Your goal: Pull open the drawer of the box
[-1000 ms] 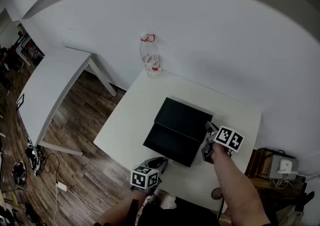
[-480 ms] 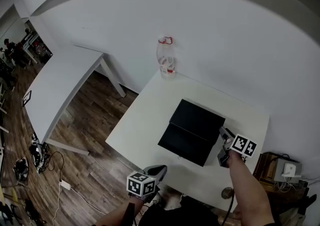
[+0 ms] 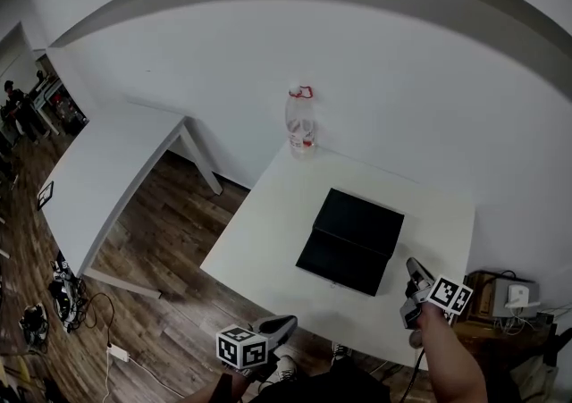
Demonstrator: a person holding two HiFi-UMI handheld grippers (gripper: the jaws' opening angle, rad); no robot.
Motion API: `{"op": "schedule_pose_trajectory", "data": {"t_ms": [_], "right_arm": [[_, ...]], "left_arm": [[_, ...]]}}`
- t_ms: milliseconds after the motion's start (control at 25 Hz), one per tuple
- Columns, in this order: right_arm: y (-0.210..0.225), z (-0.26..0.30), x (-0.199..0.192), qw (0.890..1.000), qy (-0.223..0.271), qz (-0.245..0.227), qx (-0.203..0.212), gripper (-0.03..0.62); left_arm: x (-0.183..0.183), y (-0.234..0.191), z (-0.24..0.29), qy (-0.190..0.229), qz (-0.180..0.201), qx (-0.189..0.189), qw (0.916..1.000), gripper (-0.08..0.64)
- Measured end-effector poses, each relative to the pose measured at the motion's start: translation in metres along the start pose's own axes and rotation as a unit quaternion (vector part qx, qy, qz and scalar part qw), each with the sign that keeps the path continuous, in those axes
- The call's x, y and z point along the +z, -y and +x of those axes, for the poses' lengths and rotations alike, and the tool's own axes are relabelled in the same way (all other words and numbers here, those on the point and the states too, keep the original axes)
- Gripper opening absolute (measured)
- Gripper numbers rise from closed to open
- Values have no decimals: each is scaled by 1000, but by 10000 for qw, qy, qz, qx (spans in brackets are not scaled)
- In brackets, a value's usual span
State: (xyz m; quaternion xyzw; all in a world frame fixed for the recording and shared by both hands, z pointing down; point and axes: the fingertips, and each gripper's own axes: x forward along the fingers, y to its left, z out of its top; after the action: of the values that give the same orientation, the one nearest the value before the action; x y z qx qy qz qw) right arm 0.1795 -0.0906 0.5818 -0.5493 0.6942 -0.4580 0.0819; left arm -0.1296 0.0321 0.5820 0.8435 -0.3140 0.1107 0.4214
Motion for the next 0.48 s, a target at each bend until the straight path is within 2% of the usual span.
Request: {"op": "schedule_pose_trajectory", "data": {"t_ms": [280, 480], "right_arm": [[-84, -54, -64, 9948, 66, 398, 937, 3], [-136, -87, -114, 9887, 53, 669, 1344, 3]], "left_arm": [[-2, 21, -29, 1, -131, -820, 9965, 0], [1, 35, -47, 57, -310, -1355, 9903, 0]]}}
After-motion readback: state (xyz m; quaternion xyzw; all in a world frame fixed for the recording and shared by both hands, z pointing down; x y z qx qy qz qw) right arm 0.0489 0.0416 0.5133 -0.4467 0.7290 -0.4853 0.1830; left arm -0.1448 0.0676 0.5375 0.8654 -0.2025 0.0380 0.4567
